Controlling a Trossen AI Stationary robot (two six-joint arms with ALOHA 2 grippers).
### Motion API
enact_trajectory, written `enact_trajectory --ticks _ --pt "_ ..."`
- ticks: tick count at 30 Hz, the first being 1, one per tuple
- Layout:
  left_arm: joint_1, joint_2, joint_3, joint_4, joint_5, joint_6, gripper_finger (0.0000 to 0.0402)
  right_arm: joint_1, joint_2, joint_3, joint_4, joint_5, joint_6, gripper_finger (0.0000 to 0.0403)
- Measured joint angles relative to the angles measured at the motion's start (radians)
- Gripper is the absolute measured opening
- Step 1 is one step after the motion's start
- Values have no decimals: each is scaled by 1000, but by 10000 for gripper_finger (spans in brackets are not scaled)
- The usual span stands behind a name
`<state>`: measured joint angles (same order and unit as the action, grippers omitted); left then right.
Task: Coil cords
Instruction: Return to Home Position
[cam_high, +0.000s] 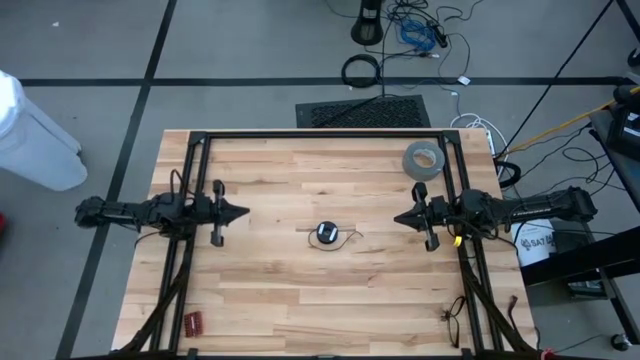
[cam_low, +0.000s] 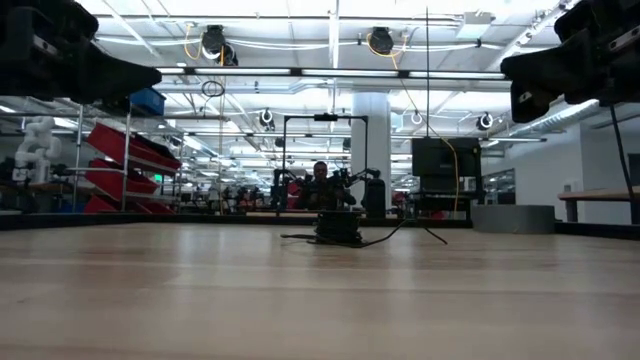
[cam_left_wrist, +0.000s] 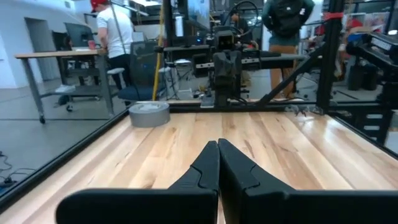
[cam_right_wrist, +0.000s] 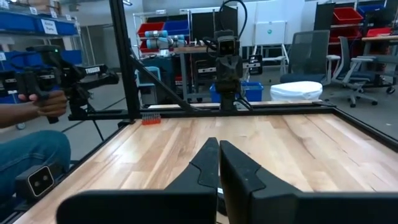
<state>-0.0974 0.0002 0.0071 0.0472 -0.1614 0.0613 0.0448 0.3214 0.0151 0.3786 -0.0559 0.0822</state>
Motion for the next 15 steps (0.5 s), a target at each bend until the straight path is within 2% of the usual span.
enact_trajectory --ticks 9,15 --pt "40 0 0 -27 134 -29 0 0 -3 0 2 1 -33 0" --pt "39 0 0 -30 142 -29 0 0 -19 0 -21 9 -44 0"
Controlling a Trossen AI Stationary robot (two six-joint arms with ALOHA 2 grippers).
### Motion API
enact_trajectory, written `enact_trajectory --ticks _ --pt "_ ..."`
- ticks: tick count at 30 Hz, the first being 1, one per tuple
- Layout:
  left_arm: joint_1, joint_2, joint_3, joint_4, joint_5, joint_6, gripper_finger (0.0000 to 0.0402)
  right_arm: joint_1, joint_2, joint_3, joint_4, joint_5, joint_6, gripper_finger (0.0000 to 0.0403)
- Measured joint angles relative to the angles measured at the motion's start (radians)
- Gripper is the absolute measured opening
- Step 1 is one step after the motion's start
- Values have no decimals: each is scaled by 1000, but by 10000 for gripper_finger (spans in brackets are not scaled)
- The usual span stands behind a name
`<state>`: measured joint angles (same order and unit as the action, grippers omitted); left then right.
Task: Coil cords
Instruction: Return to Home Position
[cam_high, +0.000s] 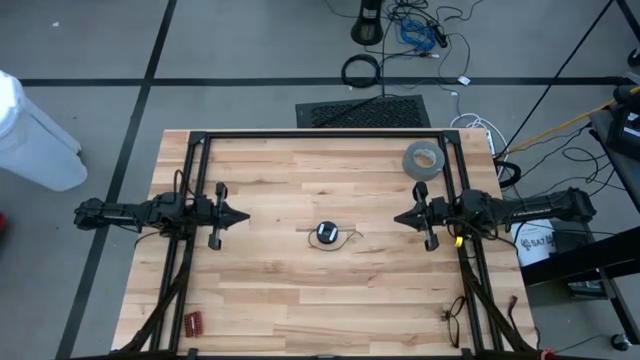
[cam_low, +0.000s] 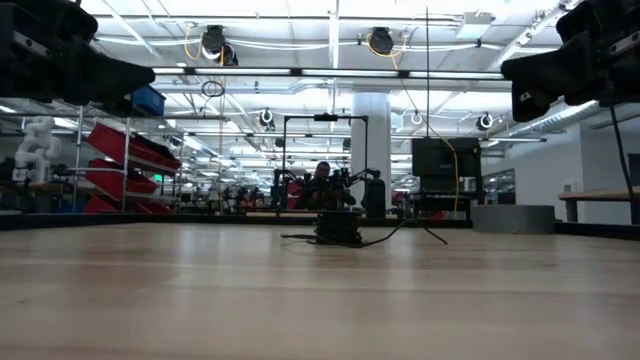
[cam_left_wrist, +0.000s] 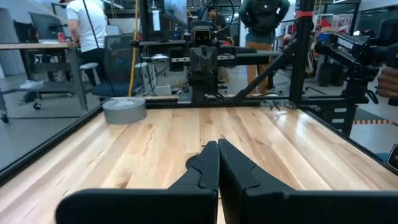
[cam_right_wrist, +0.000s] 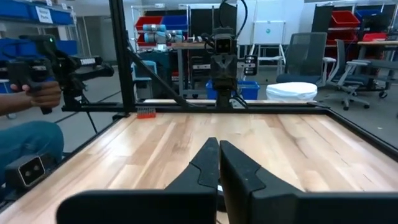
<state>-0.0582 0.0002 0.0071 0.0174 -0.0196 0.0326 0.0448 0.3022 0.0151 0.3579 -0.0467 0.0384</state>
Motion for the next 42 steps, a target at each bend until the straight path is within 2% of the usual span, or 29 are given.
enact_trajectory --ticks 12,18,28,35,42 --pt "0 0 0 -1 -7 0 0 -46 -222 0 -203 29 41 0" --pt "0 0 0 -2 -8 0 0 -45 -303 0 -293 93 62 0" --pt "0 0 0 -4 -9 -20 0 -38 -301 0 -341 43 74 0" --pt "0 0 0 -5 -1 -27 0 -21 -301 0 -340 53 111 0" --pt "0 0 0 -6 0 -23 0 54 -301 0 -335 89 119 0"
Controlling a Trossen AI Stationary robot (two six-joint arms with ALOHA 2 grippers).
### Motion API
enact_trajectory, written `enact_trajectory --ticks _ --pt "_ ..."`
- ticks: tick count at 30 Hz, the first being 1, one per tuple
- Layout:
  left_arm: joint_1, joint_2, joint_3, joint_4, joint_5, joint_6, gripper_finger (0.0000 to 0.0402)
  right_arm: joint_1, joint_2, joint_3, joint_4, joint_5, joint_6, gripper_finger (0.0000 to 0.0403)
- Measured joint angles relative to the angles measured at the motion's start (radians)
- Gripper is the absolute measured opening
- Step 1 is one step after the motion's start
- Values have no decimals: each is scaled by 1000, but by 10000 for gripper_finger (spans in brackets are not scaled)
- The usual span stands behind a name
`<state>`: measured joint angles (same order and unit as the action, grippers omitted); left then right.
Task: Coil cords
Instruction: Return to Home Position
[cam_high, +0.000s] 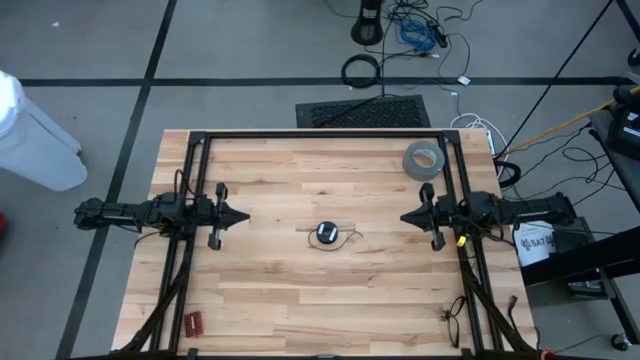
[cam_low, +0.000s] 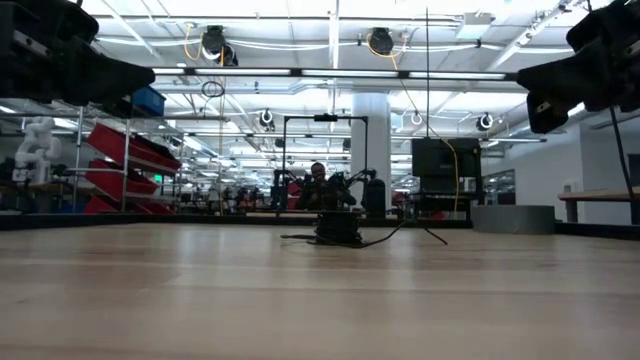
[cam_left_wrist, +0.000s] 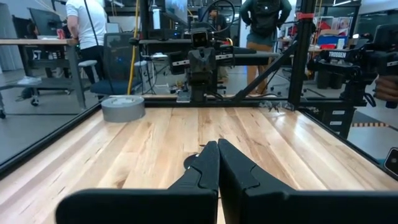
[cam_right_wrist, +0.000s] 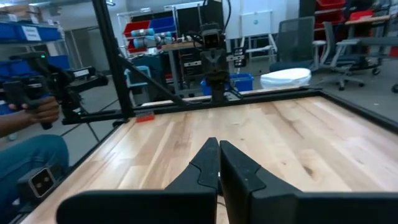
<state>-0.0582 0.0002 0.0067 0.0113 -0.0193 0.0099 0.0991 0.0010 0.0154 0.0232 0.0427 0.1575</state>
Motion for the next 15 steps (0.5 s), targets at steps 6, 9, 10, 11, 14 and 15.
enact_trajectory --ticks 6,9,10,11,14,15 --pt "0 0 0 0 0 -4 0 44 0 0 11 64 -43 0" --pt "0 0 0 0 0 -4 0 45 0 0 11 64 -46 0" --pt "0 0 0 0 0 -4 0 45 0 0 11 64 -49 0" --pt "0 0 0 1 0 -3 0 45 0 0 11 64 -52 0" --pt "0 0 0 1 0 -3 0 45 1 0 11 62 -61 0" --pt "0 0 0 1 0 -4 0 45 2 0 11 62 -64 0"
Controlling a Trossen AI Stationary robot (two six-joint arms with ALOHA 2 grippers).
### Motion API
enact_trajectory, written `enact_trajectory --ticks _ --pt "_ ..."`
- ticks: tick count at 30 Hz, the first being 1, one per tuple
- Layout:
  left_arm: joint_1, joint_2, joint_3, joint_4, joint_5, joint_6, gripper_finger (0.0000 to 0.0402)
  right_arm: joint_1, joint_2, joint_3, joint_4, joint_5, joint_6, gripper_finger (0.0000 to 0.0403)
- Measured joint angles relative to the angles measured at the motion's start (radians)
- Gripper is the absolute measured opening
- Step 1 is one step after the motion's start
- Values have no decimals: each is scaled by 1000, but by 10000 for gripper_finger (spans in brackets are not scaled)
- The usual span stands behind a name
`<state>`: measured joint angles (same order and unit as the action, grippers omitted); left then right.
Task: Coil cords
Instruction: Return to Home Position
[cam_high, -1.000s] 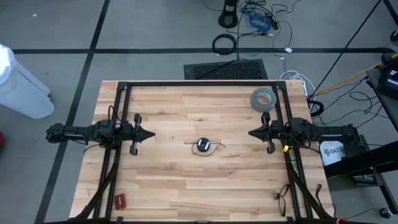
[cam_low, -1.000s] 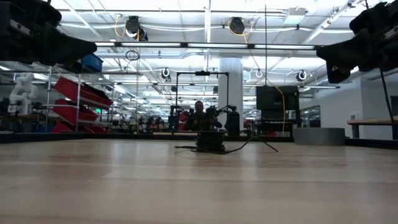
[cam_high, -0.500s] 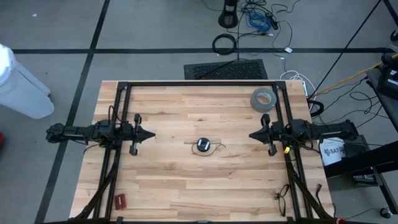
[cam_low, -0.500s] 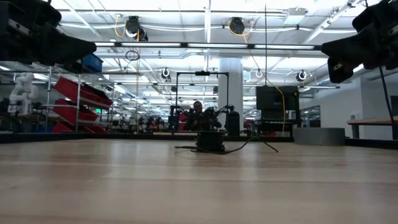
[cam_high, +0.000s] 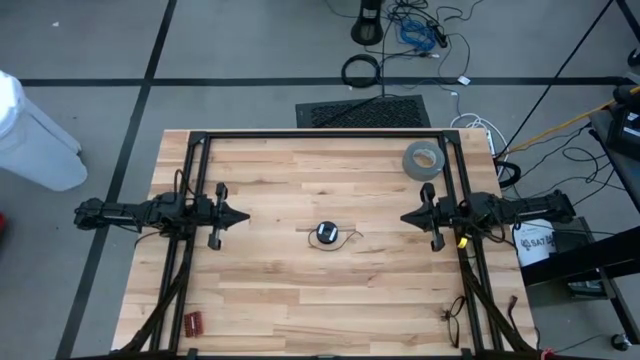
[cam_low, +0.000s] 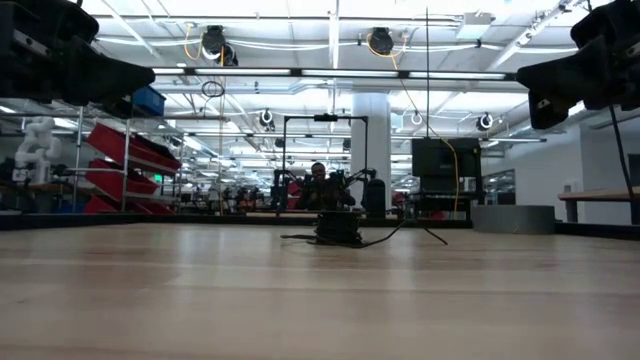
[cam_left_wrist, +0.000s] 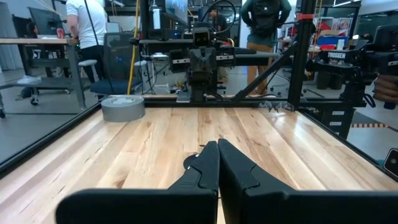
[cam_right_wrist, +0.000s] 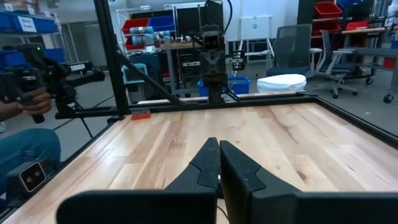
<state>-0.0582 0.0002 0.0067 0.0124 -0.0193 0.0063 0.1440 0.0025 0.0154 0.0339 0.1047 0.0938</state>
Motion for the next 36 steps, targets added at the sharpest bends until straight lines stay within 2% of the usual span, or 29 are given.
enact_trajectory --ticks 19,29,36 --pt "-1 0 0 1 18 2 0 0 0 0 -12 -61 -3 0" --pt "-1 0 0 2 16 1 0 0 0 0 -13 -61 -55 0" --pt "-1 0 0 3 14 1 14 0 0 0 -13 -59 -55 0"
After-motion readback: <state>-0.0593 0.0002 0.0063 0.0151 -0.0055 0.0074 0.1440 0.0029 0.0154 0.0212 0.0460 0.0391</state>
